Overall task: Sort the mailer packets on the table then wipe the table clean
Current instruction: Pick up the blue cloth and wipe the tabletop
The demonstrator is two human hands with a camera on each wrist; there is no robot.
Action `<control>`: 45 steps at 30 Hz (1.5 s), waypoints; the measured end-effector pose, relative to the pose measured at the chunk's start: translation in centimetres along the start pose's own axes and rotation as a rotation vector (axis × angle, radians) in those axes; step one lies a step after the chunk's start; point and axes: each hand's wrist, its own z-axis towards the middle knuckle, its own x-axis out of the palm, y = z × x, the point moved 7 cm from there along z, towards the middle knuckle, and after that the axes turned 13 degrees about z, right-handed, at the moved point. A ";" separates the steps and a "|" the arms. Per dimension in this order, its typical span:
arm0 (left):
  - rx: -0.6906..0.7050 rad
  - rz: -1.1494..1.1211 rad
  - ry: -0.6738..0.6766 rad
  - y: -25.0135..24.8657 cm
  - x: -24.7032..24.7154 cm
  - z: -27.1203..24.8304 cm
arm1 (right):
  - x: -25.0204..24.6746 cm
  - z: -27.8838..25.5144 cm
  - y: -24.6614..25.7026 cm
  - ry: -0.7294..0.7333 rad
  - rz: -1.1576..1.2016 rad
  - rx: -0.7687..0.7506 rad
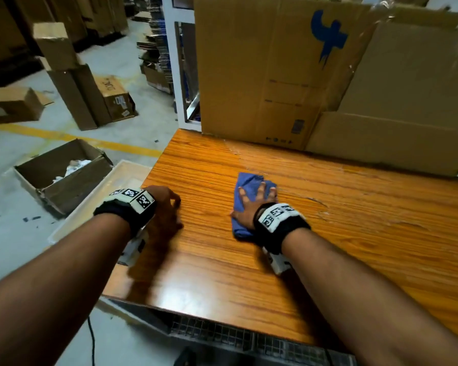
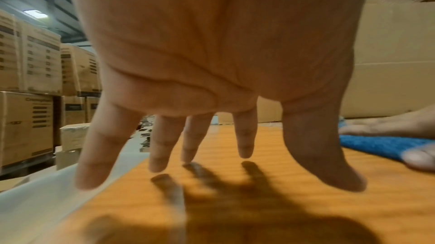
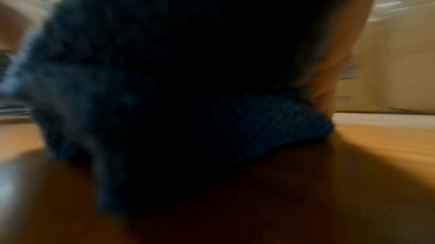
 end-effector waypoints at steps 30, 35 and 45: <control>0.120 0.086 -0.062 -1.7 -4.4 5.8 | -3.6 2.2 -5.2 -0.051 0.072 0.384; 0.103 0.098 -0.105 -1.8 -4.7 5.5 | -1.2 3.4 3.1 0.013 -0.020 0.058; 0.044 -0.014 -0.119 -0.8 -7.8 8.1 | -6.1 3.8 -11.9 -0.044 0.046 0.428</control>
